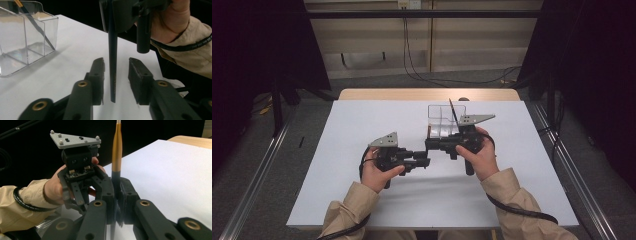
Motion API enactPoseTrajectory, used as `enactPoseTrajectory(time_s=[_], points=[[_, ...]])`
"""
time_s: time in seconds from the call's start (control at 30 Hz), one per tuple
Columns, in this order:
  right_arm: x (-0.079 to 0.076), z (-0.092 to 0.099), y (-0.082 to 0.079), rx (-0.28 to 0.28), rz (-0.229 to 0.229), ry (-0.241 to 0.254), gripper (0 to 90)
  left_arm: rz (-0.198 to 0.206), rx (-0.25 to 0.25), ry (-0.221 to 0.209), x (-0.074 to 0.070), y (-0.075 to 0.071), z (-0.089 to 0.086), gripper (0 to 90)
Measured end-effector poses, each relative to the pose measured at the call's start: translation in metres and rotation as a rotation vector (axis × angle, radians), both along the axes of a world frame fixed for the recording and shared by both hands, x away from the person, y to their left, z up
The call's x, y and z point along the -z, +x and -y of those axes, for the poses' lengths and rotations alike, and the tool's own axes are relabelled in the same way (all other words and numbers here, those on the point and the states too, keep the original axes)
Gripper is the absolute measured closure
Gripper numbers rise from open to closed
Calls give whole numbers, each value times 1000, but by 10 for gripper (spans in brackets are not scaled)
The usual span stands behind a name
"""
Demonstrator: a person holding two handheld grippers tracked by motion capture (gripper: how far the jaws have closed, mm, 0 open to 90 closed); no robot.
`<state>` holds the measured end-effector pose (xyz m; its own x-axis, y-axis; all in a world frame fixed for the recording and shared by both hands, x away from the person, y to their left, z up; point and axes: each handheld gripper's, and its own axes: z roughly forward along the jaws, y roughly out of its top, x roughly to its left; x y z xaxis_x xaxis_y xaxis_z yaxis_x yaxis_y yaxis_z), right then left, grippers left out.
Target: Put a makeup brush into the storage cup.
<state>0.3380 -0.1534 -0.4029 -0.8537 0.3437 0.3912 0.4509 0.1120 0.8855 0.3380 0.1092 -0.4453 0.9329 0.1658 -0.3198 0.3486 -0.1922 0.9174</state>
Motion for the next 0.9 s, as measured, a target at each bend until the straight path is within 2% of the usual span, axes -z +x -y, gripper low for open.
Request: enactPoseTrajectory(time_s=[0.13, 0.17, 0.27, 0.4, 0.47, 0.57, 0.7, 0.9], points=[[-1, 2, -1, 3, 10, -1, 845, 36, -21, 12, -3, 0, -2, 574], [-1, 3, -1, 2, 9, 1, 844, 48, -40, 27, -3, 0, -3, 542], [-2, 4, -1, 2, 12, 3, 845, 68, -36, 32, -5, -1, -4, 505], [-4, 6, -1, 1, 24, 0, 844, 72, -42, 33, -6, -2, -7, 430], [-5, 7, -1, 0, 26, 1, 844, 75, -46, 29, -7, -2, -9, 426], [-6, 8, -1, 2, 33, 3, 845, 75, -59, 36, -8, -2, -12, 343], [-6, 9, -1, 1, 35, 2, 844, 90, -73, 41, -10, -2, -15, 284], [-6, 10, -2, 0, 46, -7, 844, 84, -90, 43, -13, -4, -21, 186]])
